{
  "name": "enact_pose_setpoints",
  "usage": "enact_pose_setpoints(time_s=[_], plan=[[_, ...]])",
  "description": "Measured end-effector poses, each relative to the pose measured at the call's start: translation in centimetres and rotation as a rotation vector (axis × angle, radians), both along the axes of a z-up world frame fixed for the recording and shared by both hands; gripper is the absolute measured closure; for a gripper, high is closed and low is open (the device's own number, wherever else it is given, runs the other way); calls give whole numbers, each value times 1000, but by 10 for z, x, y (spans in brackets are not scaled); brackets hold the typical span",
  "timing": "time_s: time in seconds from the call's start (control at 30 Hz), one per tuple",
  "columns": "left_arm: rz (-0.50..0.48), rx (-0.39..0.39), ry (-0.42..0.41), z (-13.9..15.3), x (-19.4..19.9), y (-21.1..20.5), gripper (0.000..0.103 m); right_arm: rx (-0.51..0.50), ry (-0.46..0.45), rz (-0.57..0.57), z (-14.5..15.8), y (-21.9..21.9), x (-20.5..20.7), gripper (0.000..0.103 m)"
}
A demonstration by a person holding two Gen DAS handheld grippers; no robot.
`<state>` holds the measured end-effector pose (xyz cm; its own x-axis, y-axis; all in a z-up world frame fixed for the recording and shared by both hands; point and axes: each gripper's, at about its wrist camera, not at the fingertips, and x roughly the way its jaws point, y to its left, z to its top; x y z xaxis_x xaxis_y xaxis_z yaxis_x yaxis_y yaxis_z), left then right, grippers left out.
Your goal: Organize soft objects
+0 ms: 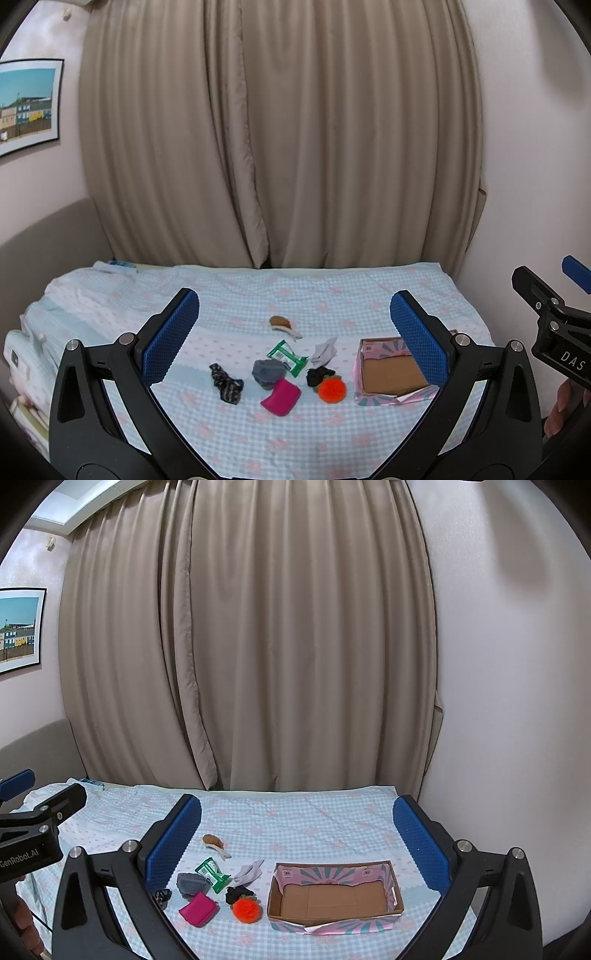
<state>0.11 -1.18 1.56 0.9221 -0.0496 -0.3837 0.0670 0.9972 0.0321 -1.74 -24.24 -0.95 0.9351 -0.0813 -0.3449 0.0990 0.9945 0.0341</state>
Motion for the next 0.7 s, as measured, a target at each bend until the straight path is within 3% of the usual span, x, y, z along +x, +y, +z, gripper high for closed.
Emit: enact_pose_setpoints(time_s=[0.37, 0.53, 0.7], plan=[[5, -3, 7, 0, 0, 0, 0, -2, -2, -1, 0, 0, -1, 0], [39, -5, 49, 3, 6, 4, 0, 7, 36, 36, 2, 1, 7, 0], [96, -11, 73, -14, 17, 39, 0, -4, 57, 81, -6, 22, 20, 0]])
